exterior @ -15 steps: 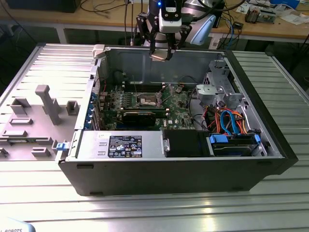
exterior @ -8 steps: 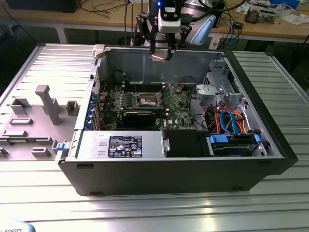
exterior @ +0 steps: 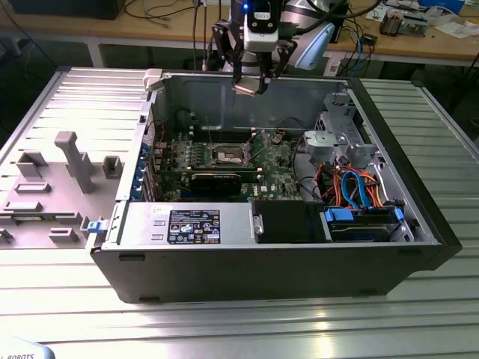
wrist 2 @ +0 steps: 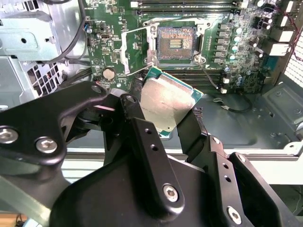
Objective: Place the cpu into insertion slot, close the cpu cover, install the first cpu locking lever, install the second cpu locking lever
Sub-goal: 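Place the cpu into insertion slot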
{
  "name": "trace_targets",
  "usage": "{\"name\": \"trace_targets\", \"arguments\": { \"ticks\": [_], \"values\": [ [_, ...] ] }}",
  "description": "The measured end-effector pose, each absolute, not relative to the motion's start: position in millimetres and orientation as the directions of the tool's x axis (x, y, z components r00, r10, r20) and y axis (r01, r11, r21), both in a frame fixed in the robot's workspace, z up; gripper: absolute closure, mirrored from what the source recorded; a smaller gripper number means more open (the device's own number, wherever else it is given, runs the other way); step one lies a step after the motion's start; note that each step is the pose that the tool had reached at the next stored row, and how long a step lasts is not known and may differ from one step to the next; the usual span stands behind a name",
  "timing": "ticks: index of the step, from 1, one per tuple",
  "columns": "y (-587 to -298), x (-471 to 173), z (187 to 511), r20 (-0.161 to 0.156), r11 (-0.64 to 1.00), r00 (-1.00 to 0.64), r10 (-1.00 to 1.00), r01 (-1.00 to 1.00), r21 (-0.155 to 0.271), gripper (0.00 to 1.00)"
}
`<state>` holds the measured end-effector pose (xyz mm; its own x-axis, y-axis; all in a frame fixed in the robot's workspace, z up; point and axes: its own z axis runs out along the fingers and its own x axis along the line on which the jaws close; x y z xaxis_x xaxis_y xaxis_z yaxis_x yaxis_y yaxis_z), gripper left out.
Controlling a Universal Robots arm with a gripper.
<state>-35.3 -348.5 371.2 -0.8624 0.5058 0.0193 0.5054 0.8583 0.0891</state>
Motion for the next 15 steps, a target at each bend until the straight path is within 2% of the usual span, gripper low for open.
{"name": "trace_targets", "arguments": {
  "ticks": [15],
  "values": [
    [-348.5, -35.3, 369.9, 0.019, 0.847, -0.852, 0.524, 0.523, 0.089, 0.46]
  ]
}}
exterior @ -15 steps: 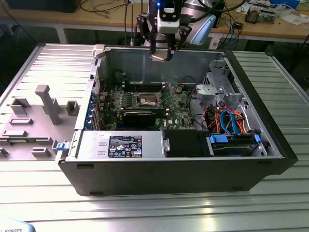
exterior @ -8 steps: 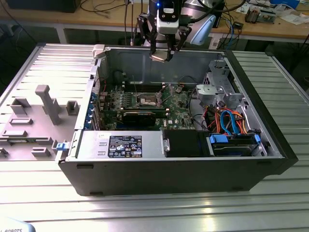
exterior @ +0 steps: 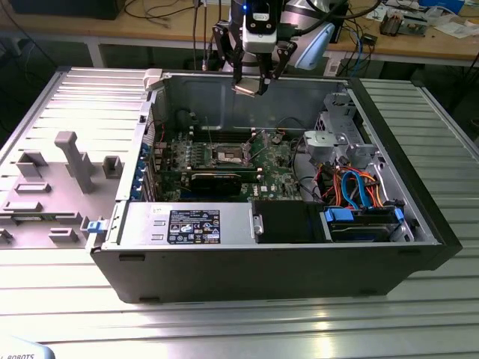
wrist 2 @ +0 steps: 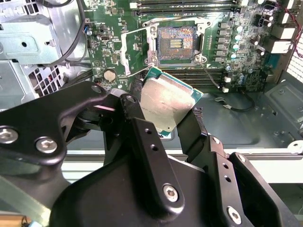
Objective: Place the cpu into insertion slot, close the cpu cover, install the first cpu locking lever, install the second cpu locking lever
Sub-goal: 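Place the cpu into insertion slot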
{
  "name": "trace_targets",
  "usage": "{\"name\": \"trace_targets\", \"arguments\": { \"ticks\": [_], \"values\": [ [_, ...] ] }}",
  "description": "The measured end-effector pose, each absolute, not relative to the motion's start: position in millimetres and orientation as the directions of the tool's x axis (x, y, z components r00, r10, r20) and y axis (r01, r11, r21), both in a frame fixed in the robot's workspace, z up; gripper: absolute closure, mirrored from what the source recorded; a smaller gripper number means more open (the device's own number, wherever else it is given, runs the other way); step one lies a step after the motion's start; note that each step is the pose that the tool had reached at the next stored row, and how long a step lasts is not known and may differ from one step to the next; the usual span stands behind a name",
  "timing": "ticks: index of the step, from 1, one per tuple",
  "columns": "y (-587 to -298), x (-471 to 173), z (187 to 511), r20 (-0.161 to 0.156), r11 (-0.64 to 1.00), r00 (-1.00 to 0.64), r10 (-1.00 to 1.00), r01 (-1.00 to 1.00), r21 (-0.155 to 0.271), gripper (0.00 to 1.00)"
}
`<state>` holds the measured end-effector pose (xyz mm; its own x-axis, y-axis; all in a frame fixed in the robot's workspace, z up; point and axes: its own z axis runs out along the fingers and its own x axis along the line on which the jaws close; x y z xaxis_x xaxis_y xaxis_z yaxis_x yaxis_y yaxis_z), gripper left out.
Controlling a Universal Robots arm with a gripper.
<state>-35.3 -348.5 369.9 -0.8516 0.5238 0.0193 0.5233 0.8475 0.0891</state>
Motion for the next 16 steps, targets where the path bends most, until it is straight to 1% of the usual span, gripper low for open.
{"name": "trace_targets", "arguments": {
  "ticks": [11, 16],
  "values": [
    [-348.5, -35.3, 369.3, 0.019, 0.841, -0.845, 0.534, 0.533, 0.089, 0.46],
    [-348.5, -35.3, 368.1, 0.019, 0.789, -0.793, 0.609, 0.608, 0.089, 0.46]
  ]
}}
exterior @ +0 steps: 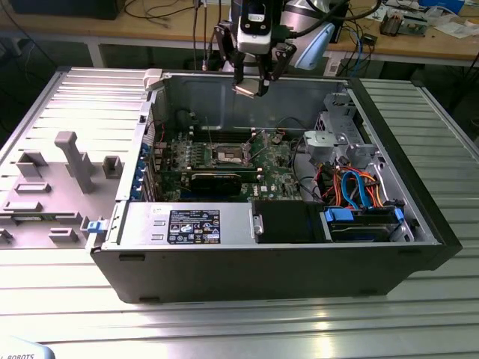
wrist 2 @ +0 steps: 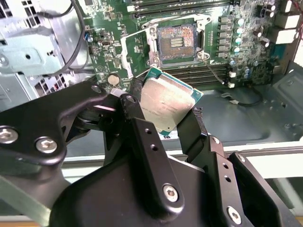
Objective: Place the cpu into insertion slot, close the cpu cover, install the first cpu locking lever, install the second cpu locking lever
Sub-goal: 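Place the cpu into insertion slot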
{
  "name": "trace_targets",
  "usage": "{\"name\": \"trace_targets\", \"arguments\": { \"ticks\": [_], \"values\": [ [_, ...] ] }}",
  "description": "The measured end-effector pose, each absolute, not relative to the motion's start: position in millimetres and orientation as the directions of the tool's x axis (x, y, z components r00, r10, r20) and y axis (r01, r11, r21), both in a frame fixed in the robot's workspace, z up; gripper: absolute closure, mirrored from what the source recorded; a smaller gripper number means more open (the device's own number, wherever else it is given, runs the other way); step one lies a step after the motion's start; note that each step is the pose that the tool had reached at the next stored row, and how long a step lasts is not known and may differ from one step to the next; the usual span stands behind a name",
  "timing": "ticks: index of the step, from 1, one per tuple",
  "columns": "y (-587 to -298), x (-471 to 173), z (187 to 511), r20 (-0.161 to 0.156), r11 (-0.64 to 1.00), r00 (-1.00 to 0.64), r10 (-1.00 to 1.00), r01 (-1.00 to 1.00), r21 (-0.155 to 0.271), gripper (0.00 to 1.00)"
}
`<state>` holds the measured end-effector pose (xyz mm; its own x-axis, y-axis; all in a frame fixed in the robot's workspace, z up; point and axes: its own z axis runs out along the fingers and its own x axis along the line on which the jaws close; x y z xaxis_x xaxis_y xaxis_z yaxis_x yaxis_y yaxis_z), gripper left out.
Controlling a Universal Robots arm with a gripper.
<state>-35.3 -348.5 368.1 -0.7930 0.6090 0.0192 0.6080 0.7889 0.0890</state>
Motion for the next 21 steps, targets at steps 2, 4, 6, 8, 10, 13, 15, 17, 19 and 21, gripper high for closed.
{"name": "trace_targets", "arguments": {
  "ticks": [2, 4, 6, 8, 10, 13, 15, 17, 19, 21],
  "values": [
    [-348.5, -36.5, 368.1, 0.019, 0.786, -0.79, 0.613, 0.612, 0.089, 0.46],
    [-348.5, -38.8, 367.9, 0.019, 0.786, -0.79, 0.613, 0.612, 0.089, 0.46],
    [-348.5, -40.3, 367.8, 0.019, 0.784, -0.788, 0.615, 0.614, 0.089, 0.46],
    [-348.5, -40.8, 367.5, 0.019, 0.777, -0.781, 0.625, 0.624, 0.089, 0.46],
    [-348.5, -41.1, 367.0, 0.019, 0.767, -0.771, 0.637, 0.636, 0.089, 0.46],
    [-348.5, -41.5, 366.6, 0.019, 0.752, -0.756, 0.654, 0.653, 0.089, 0.46],
    [-348.5, -41.6, 366.3, 0.019, 0.739, -0.743, 0.669, 0.668, 0.089, 0.46],
    [-348.5, -41.6, 366.1, 0.019, 0.729, -0.733, 0.68, 0.678, 0.089, 0.46],
    [-348.5, -41.6, 366.0, 0.019, 0.723, -0.727, 0.687, 0.685, 0.089, 0.46],
    [-348.5, -41.6, 365.9, 0.019, 0.718, -0.722, 0.691, 0.69, 0.089, 0.46]
  ]
}}
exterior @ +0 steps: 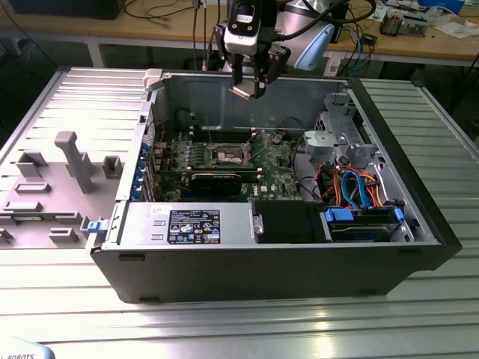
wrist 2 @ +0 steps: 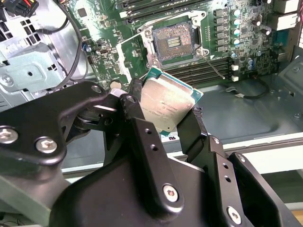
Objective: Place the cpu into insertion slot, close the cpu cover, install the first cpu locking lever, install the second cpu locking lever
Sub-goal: 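Place the cpu into insertion slot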
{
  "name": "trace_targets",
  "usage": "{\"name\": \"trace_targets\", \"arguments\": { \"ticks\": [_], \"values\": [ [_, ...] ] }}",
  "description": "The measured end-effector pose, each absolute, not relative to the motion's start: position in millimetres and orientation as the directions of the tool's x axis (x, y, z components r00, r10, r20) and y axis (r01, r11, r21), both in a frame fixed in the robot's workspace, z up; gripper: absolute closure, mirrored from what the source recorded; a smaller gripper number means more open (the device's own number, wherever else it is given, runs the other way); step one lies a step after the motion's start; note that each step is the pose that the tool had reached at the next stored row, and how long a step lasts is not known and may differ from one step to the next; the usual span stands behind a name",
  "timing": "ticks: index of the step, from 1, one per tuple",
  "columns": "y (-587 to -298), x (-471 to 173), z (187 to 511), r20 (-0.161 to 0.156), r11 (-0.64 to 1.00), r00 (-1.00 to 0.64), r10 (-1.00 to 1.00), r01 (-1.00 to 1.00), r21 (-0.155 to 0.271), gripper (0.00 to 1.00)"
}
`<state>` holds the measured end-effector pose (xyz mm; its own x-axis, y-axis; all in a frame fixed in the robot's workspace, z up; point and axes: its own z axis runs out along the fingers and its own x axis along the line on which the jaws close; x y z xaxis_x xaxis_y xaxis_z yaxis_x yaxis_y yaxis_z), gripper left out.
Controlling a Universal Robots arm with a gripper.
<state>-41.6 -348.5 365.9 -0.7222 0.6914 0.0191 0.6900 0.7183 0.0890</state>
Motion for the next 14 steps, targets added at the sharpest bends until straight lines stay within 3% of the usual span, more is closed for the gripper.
{"name": "trace_targets", "arguments": {
  "ticks": [14],
  "values": [
    [-348.5, -41.6, 364.9, 0.019, 0.63, -0.633, 0.774, 0.772, 0.089, 0.46]
  ]
}}
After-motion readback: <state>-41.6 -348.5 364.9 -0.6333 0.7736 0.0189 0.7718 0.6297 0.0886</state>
